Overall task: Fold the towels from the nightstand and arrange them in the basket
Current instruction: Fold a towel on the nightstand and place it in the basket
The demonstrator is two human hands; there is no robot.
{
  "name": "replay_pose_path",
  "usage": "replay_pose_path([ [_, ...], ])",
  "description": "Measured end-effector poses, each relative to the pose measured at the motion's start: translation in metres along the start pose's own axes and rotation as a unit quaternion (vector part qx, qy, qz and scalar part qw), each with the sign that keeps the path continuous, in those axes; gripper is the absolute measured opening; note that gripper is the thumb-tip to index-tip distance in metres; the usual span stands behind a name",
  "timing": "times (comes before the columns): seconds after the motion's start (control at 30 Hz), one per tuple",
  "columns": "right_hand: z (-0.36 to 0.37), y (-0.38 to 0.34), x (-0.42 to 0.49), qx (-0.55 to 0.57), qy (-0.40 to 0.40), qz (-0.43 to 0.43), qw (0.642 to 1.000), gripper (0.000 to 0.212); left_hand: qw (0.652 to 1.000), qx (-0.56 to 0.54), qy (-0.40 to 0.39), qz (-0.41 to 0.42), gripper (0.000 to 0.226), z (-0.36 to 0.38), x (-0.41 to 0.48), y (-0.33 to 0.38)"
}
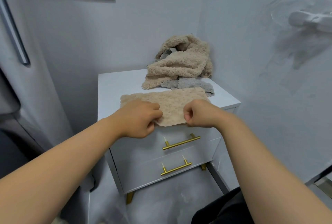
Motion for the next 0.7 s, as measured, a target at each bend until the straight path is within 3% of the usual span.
replay_pose_path([
  [0.17,0.005,0.007,0.006,-0.011,0.006,0.017,1.000,0.018,1.000,0.005,-0.005,0.006,0.021,0.008,0.000,0.003],
  [0.23,0.006,0.007,0.006,-0.002,0.002,0.023,1.000,0.011,1.000,0.008,0.019,-0.016,0.037,0.005,0.004,0.000],
  [0.33,-0.009,0.009,0.002,0.072,0.049,0.042,0.995,0.017,0.997,-0.023,0.036,-0.070,0.045,0.004,0.010,-0.011],
  [0.4,-0.031,0.022,0.000,0.089,0.122,0.082,0.985,0.022,0.993,-0.036,-0.032,-0.110,0.058,0.016,0.012,-0.021],
  [0.5,-0.056,0.059,-0.011,0.009,0.197,0.209,0.958,0.022,0.971,-0.032,-0.167,-0.170,0.069,0.046,0.002,-0.033],
  [0.6,-0.044,0.093,-0.025,0.068,0.115,0.342,0.930,0.033,0.940,-0.055,-0.257,-0.220,0.055,0.068,-0.010,-0.040],
  [0.7,-0.021,0.102,-0.030,0.185,0.046,0.356,0.915,0.053,0.931,-0.067,-0.273,-0.234,0.054,0.074,-0.012,-0.044],
])
Point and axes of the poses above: each hand's wrist, its own x-axis towards the middle knuckle, its own z-axis out of the palm, y = z × x, the point moved 9 cm from there along x, towards the middle knuckle, and after that the axes turned 14 degrees about x, right-handed, at the moved point
